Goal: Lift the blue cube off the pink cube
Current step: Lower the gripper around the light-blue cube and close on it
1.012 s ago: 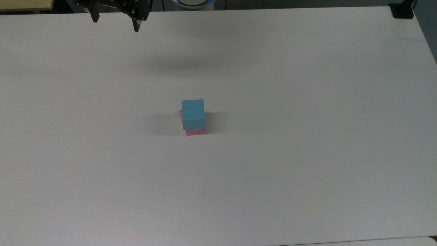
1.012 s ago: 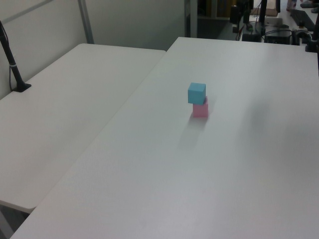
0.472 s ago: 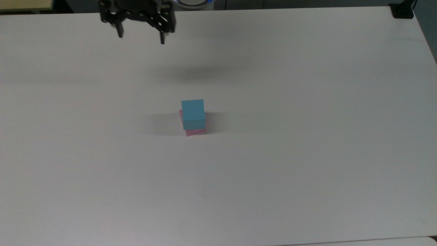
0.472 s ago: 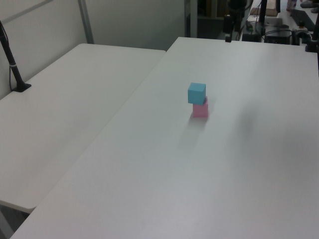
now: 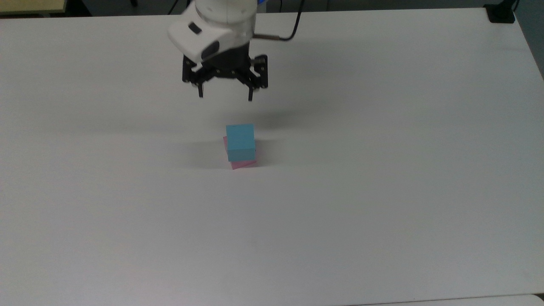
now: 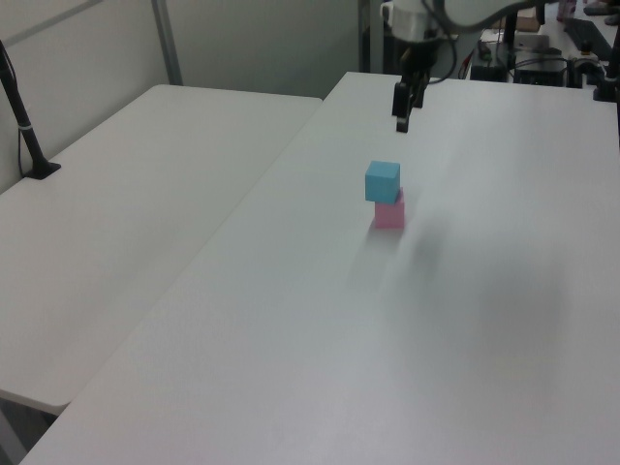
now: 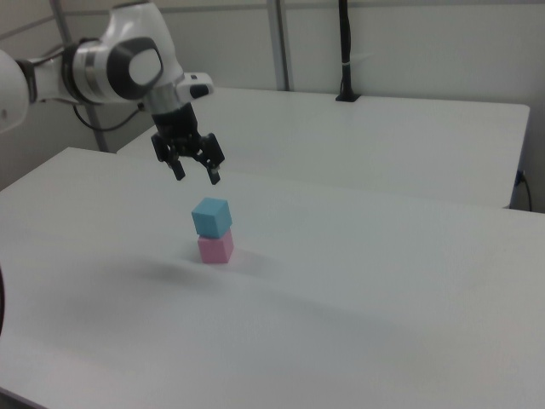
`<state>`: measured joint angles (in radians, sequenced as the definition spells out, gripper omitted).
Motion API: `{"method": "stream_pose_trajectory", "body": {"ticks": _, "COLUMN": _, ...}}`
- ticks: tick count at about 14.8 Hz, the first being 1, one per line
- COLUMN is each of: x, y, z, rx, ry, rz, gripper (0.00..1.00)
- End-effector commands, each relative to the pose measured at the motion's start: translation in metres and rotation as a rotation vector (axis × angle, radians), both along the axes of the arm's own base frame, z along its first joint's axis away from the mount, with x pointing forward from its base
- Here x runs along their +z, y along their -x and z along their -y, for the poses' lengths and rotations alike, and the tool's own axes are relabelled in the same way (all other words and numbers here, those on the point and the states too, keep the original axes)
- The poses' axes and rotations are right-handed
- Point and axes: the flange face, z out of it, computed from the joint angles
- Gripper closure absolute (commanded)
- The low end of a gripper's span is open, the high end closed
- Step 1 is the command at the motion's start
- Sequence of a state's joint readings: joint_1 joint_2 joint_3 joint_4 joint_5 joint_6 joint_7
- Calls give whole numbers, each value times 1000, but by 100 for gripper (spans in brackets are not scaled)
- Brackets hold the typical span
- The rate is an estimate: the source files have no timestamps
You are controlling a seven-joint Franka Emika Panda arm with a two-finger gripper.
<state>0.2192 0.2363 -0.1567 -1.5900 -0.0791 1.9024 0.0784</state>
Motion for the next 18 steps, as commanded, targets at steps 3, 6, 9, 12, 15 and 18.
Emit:
{"method": "stream_pose_trajectory", "body": {"ticks": 3, "x": -49, "y": -22, "z": -10, "rx": 7, "ry": 1, "rz": 13, "gripper": 0}}
{"method": "stream_pose_trajectory", "body": {"ticks": 6, "x": -76, "y": -26, "z": -31, "rx": 41, "ry": 11, "rz": -6, "gripper": 0}}
{"method": "stream_pose_trajectory", "body": {"ticks": 9, "x": -92, "y": -29, "z": -33, "rx": 41, "ry": 14, "rz": -16, "gripper": 0}}
{"method": "stream_pose_trajectory", "body": {"ticks": 12, "x": -105, "y": -30, "z": -34, "rx": 45, "ry": 17, "rz": -6, "gripper": 4}}
{"method": "stream_pose_trajectory", "body": {"ticks": 15, "x": -114, "y": -31, "z": -34, "rx": 52, "ry": 23, "rz": -3, "gripper": 14}}
{"method": "stream_pose_trajectory", "body": {"ticks": 18, "x": -111, "y": -30, "z": -34, "rx": 58, "ry": 24, "rz": -1, "gripper": 53}}
